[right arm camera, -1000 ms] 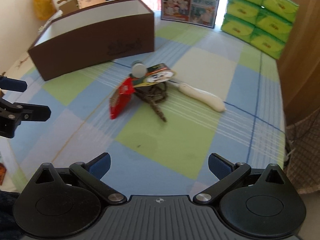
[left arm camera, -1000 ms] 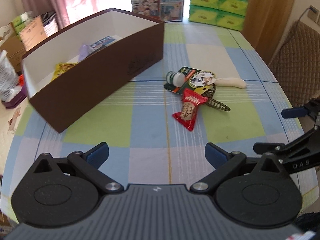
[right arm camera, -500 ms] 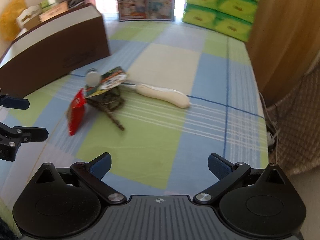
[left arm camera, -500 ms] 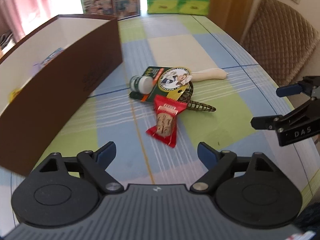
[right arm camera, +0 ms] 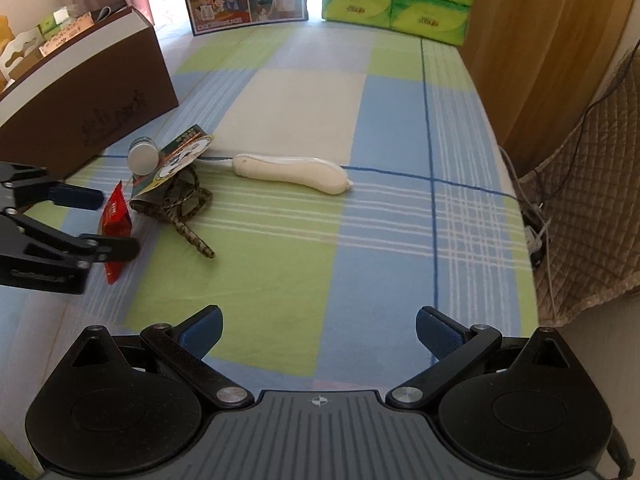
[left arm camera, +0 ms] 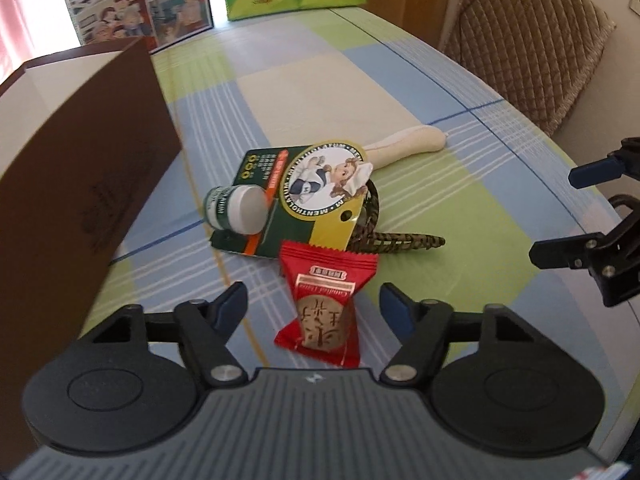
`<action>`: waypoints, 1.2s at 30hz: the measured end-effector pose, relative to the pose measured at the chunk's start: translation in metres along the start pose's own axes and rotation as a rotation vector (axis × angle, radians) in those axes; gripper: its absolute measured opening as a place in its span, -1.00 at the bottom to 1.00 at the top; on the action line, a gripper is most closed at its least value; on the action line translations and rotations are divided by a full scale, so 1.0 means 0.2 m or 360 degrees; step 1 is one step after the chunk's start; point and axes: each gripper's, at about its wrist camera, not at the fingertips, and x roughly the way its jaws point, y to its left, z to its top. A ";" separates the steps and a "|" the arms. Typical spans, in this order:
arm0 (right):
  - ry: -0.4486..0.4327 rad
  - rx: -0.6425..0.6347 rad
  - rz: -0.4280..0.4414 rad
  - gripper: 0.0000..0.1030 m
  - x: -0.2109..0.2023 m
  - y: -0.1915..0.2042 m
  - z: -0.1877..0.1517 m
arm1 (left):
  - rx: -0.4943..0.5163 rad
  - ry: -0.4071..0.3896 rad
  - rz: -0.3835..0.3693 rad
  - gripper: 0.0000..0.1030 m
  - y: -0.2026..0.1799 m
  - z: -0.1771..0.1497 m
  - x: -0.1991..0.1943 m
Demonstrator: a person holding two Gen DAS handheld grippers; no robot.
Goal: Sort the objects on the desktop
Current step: 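Grasp the red snack packet with the left tool while the right tool grasps the braided cord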
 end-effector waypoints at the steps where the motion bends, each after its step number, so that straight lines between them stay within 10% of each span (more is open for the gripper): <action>1: -0.0003 -0.0002 0.0009 0.96 0.00 0.01 0.00 | 0.0007 0.0007 -0.0004 0.17 0.00 0.00 0.01; 5: -0.0044 -0.0035 0.0081 0.96 0.02 0.04 0.03 | -0.0009 0.0022 -0.0018 -0.50 0.01 -0.03 0.02; 18: -0.0171 -0.0452 0.0380 0.93 0.19 0.32 0.16 | -0.0429 0.0116 0.0315 -0.54 0.33 -0.29 -0.17; 25: -0.0226 -0.0667 0.0436 0.60 0.35 0.44 0.22 | -0.0592 0.0146 0.0423 -0.54 0.45 -0.42 -0.26; 29: -0.0236 -0.0709 0.0444 0.09 0.40 0.46 0.26 | -0.0631 0.0154 0.0453 -0.54 0.47 -0.47 -0.30; 36: -0.0221 -0.0750 0.0442 0.08 0.34 0.45 0.17 | -0.0643 0.0159 0.0459 -0.54 0.45 -0.50 -0.32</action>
